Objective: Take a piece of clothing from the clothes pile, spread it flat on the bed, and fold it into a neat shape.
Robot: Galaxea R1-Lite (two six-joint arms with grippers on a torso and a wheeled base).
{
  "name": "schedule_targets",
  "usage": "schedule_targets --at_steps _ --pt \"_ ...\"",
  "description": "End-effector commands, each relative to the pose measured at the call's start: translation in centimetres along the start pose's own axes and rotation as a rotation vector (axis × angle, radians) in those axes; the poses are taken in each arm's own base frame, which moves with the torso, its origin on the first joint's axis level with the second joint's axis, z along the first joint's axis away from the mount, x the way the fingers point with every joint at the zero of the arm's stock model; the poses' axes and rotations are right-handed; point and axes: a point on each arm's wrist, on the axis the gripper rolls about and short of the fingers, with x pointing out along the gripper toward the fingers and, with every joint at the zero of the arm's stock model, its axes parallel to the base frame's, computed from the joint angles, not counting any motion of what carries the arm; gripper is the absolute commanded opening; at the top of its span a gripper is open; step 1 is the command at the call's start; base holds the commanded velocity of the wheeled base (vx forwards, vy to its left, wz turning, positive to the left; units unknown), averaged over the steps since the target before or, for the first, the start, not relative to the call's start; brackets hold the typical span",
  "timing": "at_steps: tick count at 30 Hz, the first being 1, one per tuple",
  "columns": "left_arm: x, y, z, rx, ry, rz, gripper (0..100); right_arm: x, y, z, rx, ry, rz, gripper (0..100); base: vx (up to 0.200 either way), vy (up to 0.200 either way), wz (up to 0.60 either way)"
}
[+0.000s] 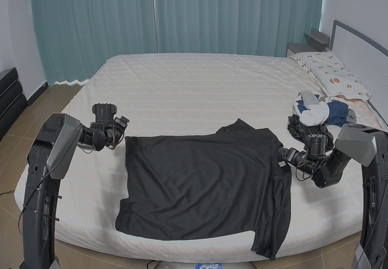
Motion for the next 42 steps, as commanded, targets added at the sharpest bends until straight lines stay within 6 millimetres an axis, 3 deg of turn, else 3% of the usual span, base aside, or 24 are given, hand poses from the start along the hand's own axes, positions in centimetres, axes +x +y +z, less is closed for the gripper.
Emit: schedule_targets --at_steps 1,4,5,6,10,11,16,24,33,42 --pt "-6.0 -2.1 2.0 -0.023 0.024 -0.018 100 -8.3 1.1 0.8 0.118 0.016 0.057 100 0.0 0.0 0.0" --pt "-8.8 -0.6 1.5 -0.03 0.116 0.02 100 -10.0 0.5 -0.5 0.124 0.065 0.047 100 0.0 0.0 0.0" --pt "-9.0 -0.5 1.4 -0.031 0.122 0.022 100 -10.1 0.5 -0.5 0.124 0.067 0.047 100 0.0 0.0 0.0" --pt "-10.6 0.7 0.7 -0.034 0.189 0.043 100 -10.5 0.3 -1.1 0.124 0.092 0.043 100 0.0 0.0 0.0" --pt "-13.3 2.4 -0.7 -0.038 0.26 0.058 100 -11.1 0.0 -1.7 0.16 0.115 0.059 100 0.0 0.0 0.0" --pt "-14.7 3.4 -1.5 -0.04 0.274 0.067 100 -11.5 -0.2 -1.9 0.175 0.127 0.077 100 0.0 0.0 0.0" --pt "-18.3 5.2 -3.7 -0.059 0.313 0.04 100 -13.2 -1.2 -4.0 0.17 0.239 0.102 100 0.0 0.0 0.0" --pt "-18.6 6.9 -7.6 -0.002 0.359 0.015 100 -13.8 -3.5 -8.1 0.042 0.349 0.091 100 0.0 0.0 0.0" --pt "-18.2 7.3 -7.9 -0.005 0.36 0.031 100 -14.4 -3.4 -9.6 0.033 0.378 0.109 100 -0.111 0.0 0.0" --pt "-18.2 7.4 -8.0 -0.001 0.363 0.034 100 -14.1 -3.1 -9.4 0.04 0.364 0.121 100 -0.022 0.0 0.0"
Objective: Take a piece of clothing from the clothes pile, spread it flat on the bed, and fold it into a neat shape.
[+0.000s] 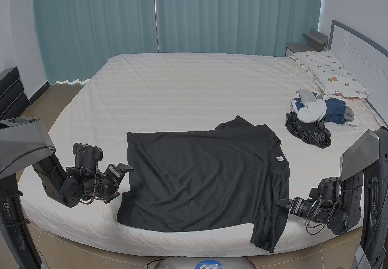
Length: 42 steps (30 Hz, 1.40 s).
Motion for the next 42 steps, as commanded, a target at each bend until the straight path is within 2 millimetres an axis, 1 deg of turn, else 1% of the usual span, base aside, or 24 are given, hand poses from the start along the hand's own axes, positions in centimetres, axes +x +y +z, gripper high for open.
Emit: schedule_targets --at_steps 1,4,5,9,18,20,24,25,28,30,34,35,39,42 --pt "0.2 0.2 0.0 -0.001 0.002 0.006 100 0.4 -0.1 -0.1 0.008 -0.001 0.003 100 0.0 0.0 0.0" --pt "0.2 0.2 0.0 -0.001 0.002 0.006 100 0.8 0.2 0.3 0.031 -0.019 0.019 100 0.0 0.0 0.0" --pt "0.2 0.2 0.0 -0.001 0.002 0.006 100 0.8 0.2 0.3 0.033 -0.019 0.02 0 0.0 0.0 0.0" --pt "0.2 0.1 -0.1 0.0 0.003 0.006 100 1.1 0.4 0.4 0.04 -0.028 0.025 0 0.0 0.0 0.0" --pt "0.2 0.2 0.0 -0.003 0.002 0.006 100 0.3 0.1 0.9 0.057 -0.049 0.014 0 0.0 0.0 0.0" --pt "0.2 0.2 0.0 -0.003 0.002 0.006 100 -0.4 0.3 1.2 0.058 -0.057 0.018 0 0.0 0.0 0.0" --pt "0.2 0.2 -0.1 0.002 0.004 0.011 100 -1.6 -0.5 1.5 0.07 -0.061 -0.002 0 0.0 0.0 0.0" --pt "0.2 0.2 -0.1 0.002 0.004 0.011 100 -1.6 -0.5 1.5 0.07 -0.061 -0.002 0 0.0 0.0 0.0" --pt "0.2 0.2 -0.3 0.008 0.013 0.014 100 -2.0 -1.4 1.8 0.065 -0.057 -0.002 0 0.0 0.0 0.0" --pt "0.1 0.3 -0.4 0.024 0.014 0.018 100 -2.2 -1.8 1.5 0.04 -0.029 0.003 0 0.0 0.0 0.0" --pt "0.1 0.6 -0.6 0.039 0.021 0.03 100 -2.4 -2.3 1.5 0.026 -0.019 0.009 0 0.0 0.0 0.0" --pt "0.1 0.6 -0.6 0.041 0.021 0.03 100 -2.4 -2.3 1.5 0.025 -0.019 0.009 100 0.0 0.0 0.0" --pt "0.1 0.6 -0.6 0.042 0.021 0.03 100 -2.6 -2.2 1.7 0.021 -0.028 0.01 100 0.0 0.0 0.0" --pt "0.2 0.6 -0.6 0.042 0.023 0.03 100 -3.4 -1.3 2.6 -0.009 -0.081 0.031 100 0.0 0.0 0.0"
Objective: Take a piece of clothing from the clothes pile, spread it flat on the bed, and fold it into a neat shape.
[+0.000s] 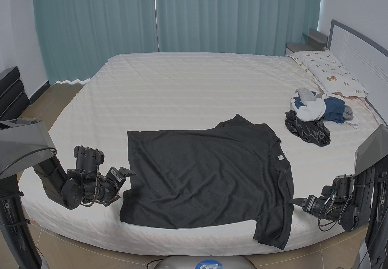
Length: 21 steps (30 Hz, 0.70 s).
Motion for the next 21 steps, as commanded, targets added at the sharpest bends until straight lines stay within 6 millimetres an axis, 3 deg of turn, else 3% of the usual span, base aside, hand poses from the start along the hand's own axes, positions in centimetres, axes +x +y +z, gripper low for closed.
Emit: schedule_targets --at_steps 1,4,10,16,21 --pt "0.2 0.1 0.0 -0.001 0.003 0.003 100 -1.0 1.4 1.2 -0.041 -0.07 0.041 100 0.0 0.0 0.0" --pt "0.3 0.0 0.0 -0.001 0.002 0.0 100 -0.9 3.1 1.4 -0.09 -0.105 0.054 100 0.0 0.0 0.0" --pt "0.3 0.0 0.0 -0.001 0.002 0.001 100 2.8 5.5 0.4 -0.19 -0.104 -0.037 100 0.0 0.0 0.0" --pt "0.2 0.0 0.1 0.0 0.002 -0.002 100 4.4 5.4 0.4 -0.271 -0.063 -0.138 100 0.0 0.0 0.0" --pt "0.2 0.0 0.1 0.0 0.002 -0.002 100 3.8 4.1 0.7 -0.288 -0.044 -0.19 100 0.0 0.0 0.0"
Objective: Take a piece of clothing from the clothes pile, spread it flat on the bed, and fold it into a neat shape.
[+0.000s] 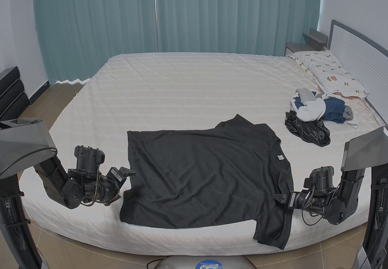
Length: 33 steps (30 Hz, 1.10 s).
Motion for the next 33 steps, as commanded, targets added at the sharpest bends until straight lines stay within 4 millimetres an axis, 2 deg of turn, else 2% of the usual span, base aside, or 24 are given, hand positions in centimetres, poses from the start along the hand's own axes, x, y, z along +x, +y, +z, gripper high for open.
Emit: schedule_targets --at_steps 1,7,9,13,19,27,33 --pt "0.1 0.0 0.0 0.0 0.001 0.002 100 -0.1 -1.1 0.1 0.005 0.001 -0.034 100 0.0 0.0 0.0" --pt "0.1 0.0 0.0 0.0 0.001 0.002 100 -1.4 -3.9 0.2 0.059 0.005 -0.105 100 0.0 0.0 0.0" --pt "0.1 0.0 0.0 0.0 0.001 0.002 100 -2.0 -5.9 0.0 0.069 0.023 -0.146 100 0.0 0.0 0.0" --pt "0.1 0.0 0.0 0.0 0.004 0.0 100 -3.2 -8.2 -0.2 0.093 0.031 -0.156 100 0.0 0.0 0.0" --pt "0.1 0.0 0.0 0.0 0.004 0.0 100 -4.8 -10.2 -0.4 0.143 -0.031 -0.155 100 0.0 0.0 0.0" --pt "0.1 0.0 0.0 0.0 0.004 0.0 100 -5.5 -9.3 -0.2 0.123 -0.095 -0.045 100 0.0 0.0 0.0" --pt "0.1 0.0 0.0 0.0 0.004 0.0 100 -3.8 -6.4 0.9 0.101 -0.13 0.05 100 0.0 0.0 0.0"
